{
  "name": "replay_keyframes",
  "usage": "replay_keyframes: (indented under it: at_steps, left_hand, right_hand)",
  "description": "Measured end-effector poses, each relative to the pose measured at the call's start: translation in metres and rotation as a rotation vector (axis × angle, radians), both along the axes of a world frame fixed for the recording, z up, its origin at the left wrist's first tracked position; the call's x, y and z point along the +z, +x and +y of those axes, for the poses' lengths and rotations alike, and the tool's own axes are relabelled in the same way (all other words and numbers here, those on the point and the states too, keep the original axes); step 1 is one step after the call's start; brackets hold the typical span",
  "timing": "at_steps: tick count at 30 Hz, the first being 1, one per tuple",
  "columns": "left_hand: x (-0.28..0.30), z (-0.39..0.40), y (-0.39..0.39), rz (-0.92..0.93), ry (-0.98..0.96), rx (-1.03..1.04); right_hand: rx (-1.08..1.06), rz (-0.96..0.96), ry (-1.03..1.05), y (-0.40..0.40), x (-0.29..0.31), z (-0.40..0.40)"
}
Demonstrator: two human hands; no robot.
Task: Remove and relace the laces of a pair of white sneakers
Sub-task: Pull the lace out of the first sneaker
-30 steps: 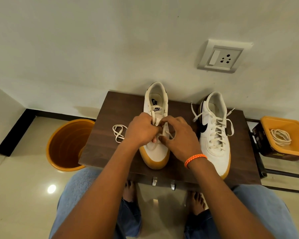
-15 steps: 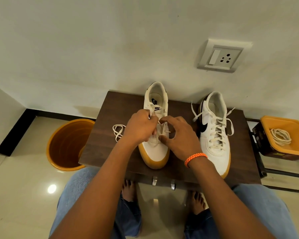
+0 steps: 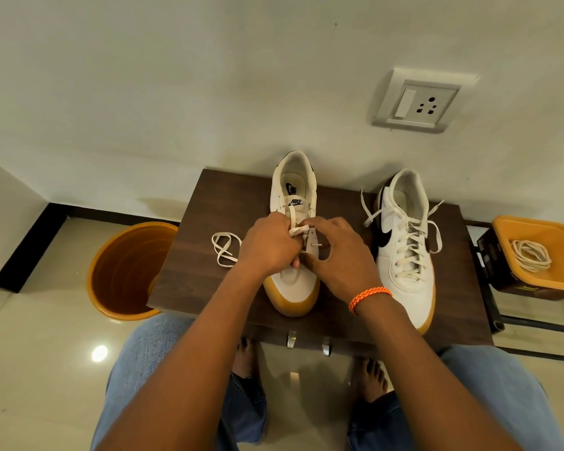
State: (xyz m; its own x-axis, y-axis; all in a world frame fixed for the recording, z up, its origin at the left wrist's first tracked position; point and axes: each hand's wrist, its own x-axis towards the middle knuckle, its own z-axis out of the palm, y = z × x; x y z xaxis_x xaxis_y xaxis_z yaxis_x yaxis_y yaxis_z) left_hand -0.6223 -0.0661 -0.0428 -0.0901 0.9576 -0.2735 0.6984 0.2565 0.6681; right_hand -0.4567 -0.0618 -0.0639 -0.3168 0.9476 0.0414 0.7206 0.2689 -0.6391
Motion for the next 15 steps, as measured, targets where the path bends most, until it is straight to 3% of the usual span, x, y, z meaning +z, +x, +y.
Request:
replay_keyframes:
  at_steps: [5,9,11,13,15]
  left_hand:
    - [-0.003,-0.001,0.005,0.137,0.068,-0.014]
    - [-0.001,-0.005,0.012,0.407,0.173,0.014]
    - [-0.001,-0.003,0.013,0.454,0.245,0.057]
    - [0.0,0.0,0.01,0.282,0.307,0.139]
    - [0.009,0.003,0.002,-0.163,0.32,0.246]
  right_hand:
    - [-0.007,0.002,-0.007,0.0,0.001,-0.001]
    - [-0.021,-0.04,0.0,-0.001,0.003,-0.002]
    - [-0.017,-0.042,-0.001,0.0,0.004,-0.002]
    - [0.003,-0.03,-0.011,0.0,0.005,-0.002]
    - [0.016,-0.006,-0.046,0.0,0.005,-0.002]
